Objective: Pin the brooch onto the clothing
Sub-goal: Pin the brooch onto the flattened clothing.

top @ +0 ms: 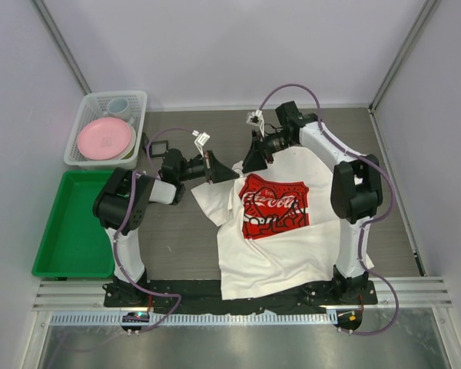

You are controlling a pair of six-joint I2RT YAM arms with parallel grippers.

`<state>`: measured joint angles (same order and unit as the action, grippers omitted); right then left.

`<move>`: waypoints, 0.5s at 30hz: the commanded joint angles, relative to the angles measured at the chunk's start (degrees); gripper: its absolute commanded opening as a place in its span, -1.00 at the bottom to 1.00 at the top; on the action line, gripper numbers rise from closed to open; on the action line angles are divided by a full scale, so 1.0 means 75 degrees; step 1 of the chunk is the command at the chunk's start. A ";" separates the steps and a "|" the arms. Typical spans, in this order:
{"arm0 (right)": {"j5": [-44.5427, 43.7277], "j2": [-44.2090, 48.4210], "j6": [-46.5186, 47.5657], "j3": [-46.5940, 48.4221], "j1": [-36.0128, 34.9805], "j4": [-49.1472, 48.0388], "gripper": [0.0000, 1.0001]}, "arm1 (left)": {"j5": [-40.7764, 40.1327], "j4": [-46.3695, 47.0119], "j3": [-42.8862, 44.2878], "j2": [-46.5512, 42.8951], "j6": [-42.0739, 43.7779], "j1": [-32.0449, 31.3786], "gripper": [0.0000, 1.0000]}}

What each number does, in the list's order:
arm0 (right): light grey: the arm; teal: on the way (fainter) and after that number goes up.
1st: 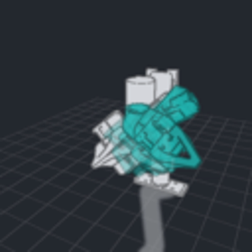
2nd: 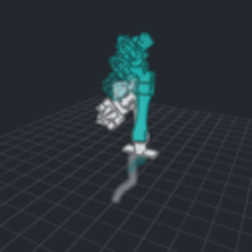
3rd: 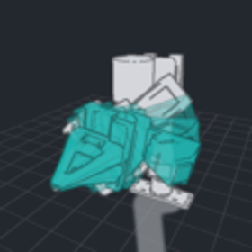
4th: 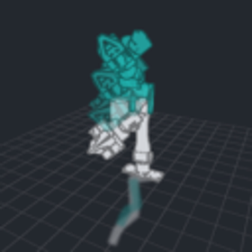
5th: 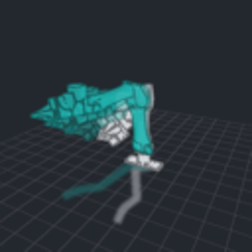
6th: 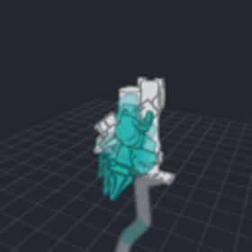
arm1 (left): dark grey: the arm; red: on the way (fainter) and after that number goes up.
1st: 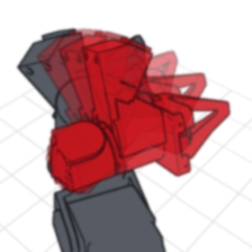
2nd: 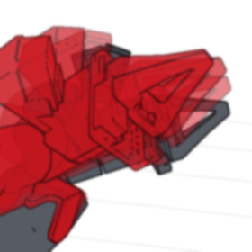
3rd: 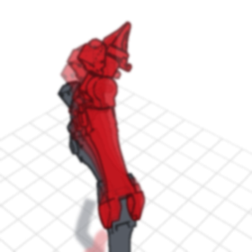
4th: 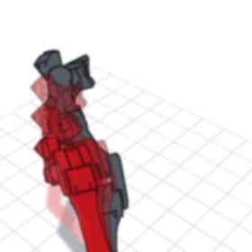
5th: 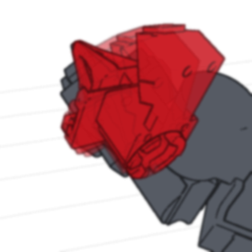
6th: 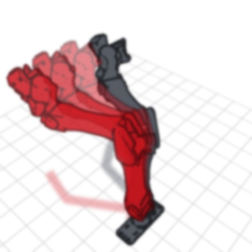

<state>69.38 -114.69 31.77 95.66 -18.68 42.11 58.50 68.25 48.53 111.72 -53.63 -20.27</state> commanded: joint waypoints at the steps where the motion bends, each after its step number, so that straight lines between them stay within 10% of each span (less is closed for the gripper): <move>1: -0.0017 -0.0702 0.3039 0.1236 -0.0135 0.3734 -0.03 | -0.0030 0.0228 0.0220 -0.0037 0.0107 -0.0051 -1.00; 15: -0.0099 -0.0985 0.2586 0.1660 -0.0076 0.3389 -0.04 | -0.0066 0.0310 0.0115 -0.0154 0.0154 -0.0145 -0.99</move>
<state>68.47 -123.07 53.56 105.43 -19.49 69.54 58.50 68.23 48.53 111.72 -53.56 -21.02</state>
